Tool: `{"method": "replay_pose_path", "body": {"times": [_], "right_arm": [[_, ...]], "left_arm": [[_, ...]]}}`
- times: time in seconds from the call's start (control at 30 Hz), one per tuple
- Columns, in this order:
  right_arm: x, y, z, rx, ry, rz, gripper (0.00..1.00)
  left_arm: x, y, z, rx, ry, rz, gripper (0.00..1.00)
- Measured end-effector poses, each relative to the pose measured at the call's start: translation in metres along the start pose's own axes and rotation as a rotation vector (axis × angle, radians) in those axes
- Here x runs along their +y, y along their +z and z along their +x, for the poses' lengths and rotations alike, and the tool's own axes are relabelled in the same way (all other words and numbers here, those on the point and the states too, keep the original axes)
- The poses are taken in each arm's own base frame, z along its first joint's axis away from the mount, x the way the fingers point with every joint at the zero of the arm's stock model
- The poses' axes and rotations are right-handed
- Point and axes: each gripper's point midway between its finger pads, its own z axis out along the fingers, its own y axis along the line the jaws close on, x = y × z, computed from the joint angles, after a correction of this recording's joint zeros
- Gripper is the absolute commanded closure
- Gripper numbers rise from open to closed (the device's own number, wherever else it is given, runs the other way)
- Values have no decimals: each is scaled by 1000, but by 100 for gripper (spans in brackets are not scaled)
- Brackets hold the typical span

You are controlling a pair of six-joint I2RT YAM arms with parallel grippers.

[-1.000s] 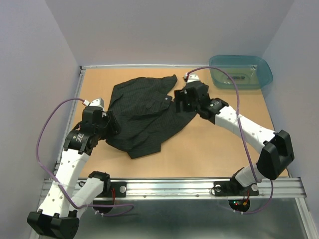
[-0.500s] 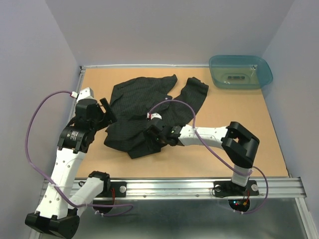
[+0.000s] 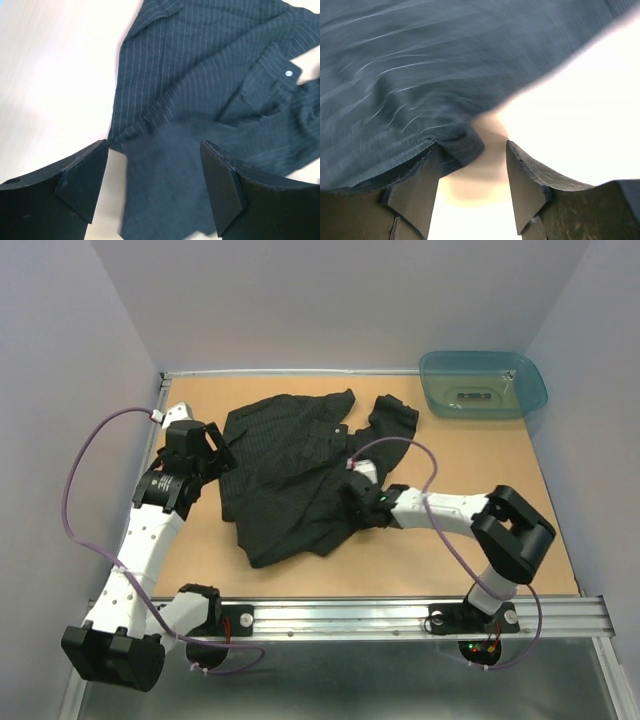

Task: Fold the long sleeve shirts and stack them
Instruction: Flatten the shirt out

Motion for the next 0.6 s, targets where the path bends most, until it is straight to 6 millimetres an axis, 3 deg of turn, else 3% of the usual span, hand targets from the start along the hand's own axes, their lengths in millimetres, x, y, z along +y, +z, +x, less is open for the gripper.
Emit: {"method": "replay_pose_path", "body": {"times": [0.07, 0.2, 0.27, 0.33, 0.4, 0.6], "right_arm": [[-39, 0, -1, 21, 64, 70, 41], [-160, -15, -9, 40, 318, 292, 37], [-196, -32, -21, -3, 418, 344, 36], [-210, -49, -33, -57, 474, 348, 31], [-209, -62, -43, -99, 497, 314, 30], [-169, -81, -66, -152, 544, 64, 30]], "left_arm": [[1, 7, -1, 5, -1, -11, 15], [1, 24, -1, 13, -5, -25, 15], [2, 33, 3, 27, -1, -34, 15], [2, 41, 8, 43, 7, -39, 15], [1, 52, 14, 69, 19, -48, 15], [-1, 96, 39, 172, 56, -75, 18]]}}
